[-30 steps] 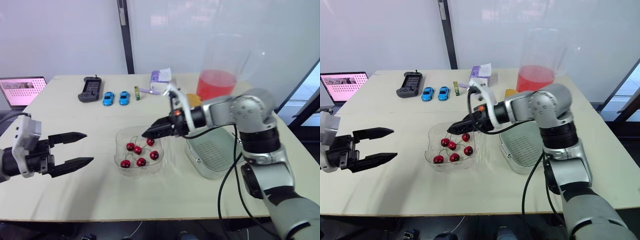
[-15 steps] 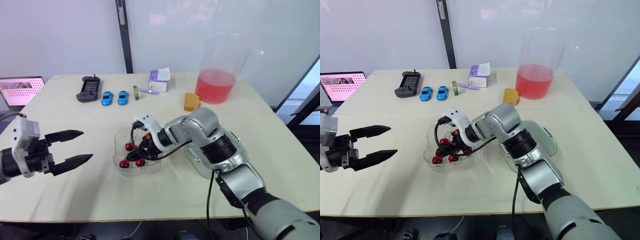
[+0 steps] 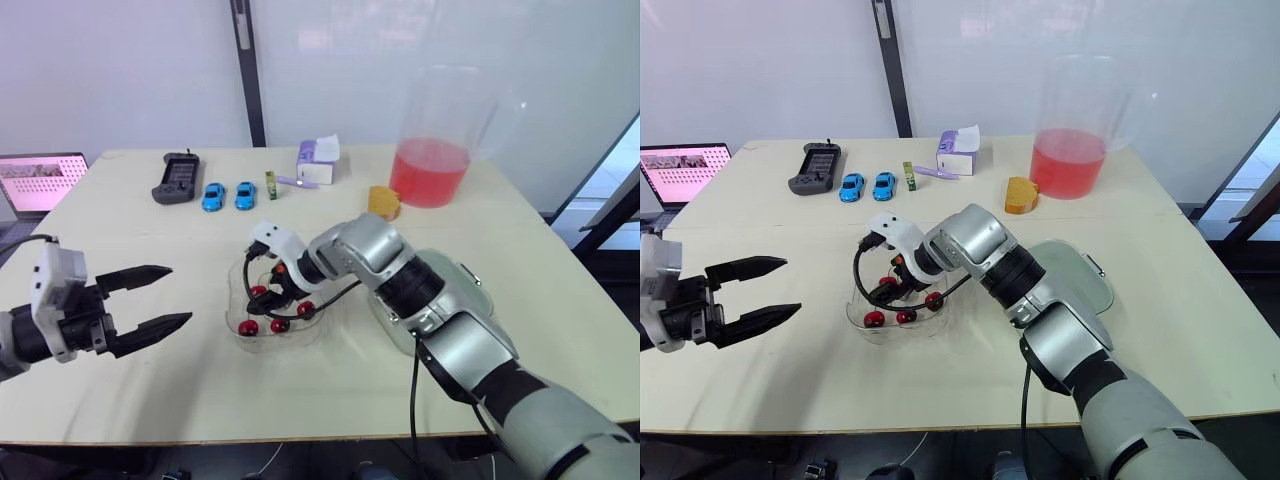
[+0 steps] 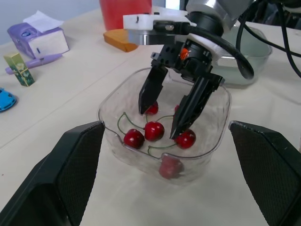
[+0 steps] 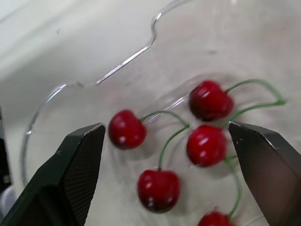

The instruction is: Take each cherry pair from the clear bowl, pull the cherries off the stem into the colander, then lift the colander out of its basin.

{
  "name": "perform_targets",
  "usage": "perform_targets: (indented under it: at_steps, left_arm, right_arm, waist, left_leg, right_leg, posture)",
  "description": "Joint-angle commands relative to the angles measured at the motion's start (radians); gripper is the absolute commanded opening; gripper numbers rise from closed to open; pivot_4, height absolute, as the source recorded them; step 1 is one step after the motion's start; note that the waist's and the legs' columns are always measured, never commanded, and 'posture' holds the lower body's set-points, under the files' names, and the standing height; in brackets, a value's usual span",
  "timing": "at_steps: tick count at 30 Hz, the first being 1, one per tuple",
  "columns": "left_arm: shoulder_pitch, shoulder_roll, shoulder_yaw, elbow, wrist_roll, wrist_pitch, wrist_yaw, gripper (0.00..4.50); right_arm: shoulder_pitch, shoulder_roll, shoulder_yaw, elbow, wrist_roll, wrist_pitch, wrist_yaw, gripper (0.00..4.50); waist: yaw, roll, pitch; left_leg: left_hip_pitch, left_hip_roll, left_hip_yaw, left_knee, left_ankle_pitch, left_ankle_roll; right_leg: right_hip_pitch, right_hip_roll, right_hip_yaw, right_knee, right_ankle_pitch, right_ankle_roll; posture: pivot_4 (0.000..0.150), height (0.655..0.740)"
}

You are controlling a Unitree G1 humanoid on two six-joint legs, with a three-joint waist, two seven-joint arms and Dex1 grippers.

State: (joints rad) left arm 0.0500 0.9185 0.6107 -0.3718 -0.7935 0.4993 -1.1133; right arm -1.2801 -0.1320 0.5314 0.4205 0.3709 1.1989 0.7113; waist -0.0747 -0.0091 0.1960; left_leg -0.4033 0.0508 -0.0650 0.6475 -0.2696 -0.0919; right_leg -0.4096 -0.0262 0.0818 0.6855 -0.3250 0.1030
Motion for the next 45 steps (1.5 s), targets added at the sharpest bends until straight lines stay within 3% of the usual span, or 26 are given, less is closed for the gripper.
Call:
perform_targets:
  at_steps: [1, 33, 36, 42, 45]
  left_arm:
    - [0.017, -0.003, 0.037, -0.035, -0.022, -0.001, 0.006, 4.46]
    - [0.010, 0.006, 0.037, -0.045, -0.057, 0.017, 0.025, 4.46]
    - [0.009, 0.006, 0.037, -0.046, -0.062, 0.018, 0.028, 4.50]
    - [0.007, 0.005, 0.037, -0.049, -0.068, 0.019, 0.036, 4.50]
    - [0.004, 0.005, 0.034, -0.049, -0.070, 0.020, 0.038, 4.50]
  right_arm:
    - [-0.036, 0.011, -0.009, 0.024, -0.038, -0.033, 0.030, 4.50]
    - [0.041, 0.073, -0.004, 0.125, -0.230, -0.134, 0.083, 4.50]
    - [0.051, 0.070, 0.006, 0.122, -0.242, -0.139, 0.093, 3.55]
    - [0.052, 0.073, 0.003, 0.140, -0.265, -0.161, 0.103, 0.85]
    - [0.028, 0.069, -0.009, 0.161, -0.265, -0.175, 0.123, 0.78]
  waist:
    - [0.000, 0.000, 0.000]
    - [0.001, 0.000, 0.000]
    - [0.001, 0.000, 0.000]
    - [0.001, 0.000, 0.000]
    - [0.002, 0.000, 0.000]
  left_leg:
    - [0.000, 0.000, 0.000, 0.000, 0.000, 0.000]
    - [0.000, 0.000, 0.000, 0.000, 0.000, 0.000]
    - [0.000, 0.000, 0.000, 0.000, 0.000, 0.000]
    - [0.000, 0.000, 0.000, 0.000, 0.000, 0.000]
    - [0.000, 0.000, 0.000, 0.000, 0.000, 0.000]
  right_leg:
    - [0.000, 0.000, 0.000, 0.000, 0.000, 0.000]
    - [0.000, 0.000, 0.000, 0.000, 0.000, 0.000]
    - [0.000, 0.000, 0.000, 0.000, 0.000, 0.000]
    - [0.000, 0.000, 0.000, 0.000, 0.000, 0.000]
    - [0.000, 0.000, 0.000, 0.000, 0.000, 0.000]
  posture:
    - [0.150, 0.7400]
    - [0.150, 0.7400]
    - [0.150, 0.7400]
    - [0.150, 0.7400]
    - [0.150, 0.7400]
